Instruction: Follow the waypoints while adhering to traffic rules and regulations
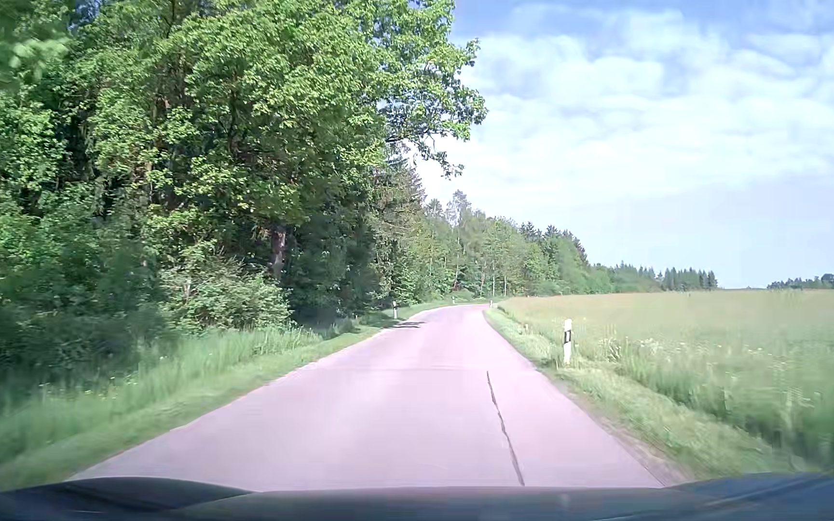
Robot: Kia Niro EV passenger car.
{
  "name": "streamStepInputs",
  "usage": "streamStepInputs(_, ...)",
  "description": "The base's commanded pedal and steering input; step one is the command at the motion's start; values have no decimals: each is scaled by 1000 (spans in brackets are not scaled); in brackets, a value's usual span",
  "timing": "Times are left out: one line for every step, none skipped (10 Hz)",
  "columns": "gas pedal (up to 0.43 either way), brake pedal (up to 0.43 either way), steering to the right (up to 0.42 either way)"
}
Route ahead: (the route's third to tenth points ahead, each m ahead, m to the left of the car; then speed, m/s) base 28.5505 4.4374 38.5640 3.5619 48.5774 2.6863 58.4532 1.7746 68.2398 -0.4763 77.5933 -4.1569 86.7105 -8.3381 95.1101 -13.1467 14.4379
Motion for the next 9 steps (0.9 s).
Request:
streamStepInputs(110,0,3)
streamStepInputs(98,0,3)
streamStepInputs(98,0,3)
streamStepInputs(98,0,3)
streamStepInputs(47,0,3)
streamStepInputs(8,0,4)
streamStepInputs(20,0,4)
streamStepInputs(39,0,4)
streamStepInputs(47,0,5)
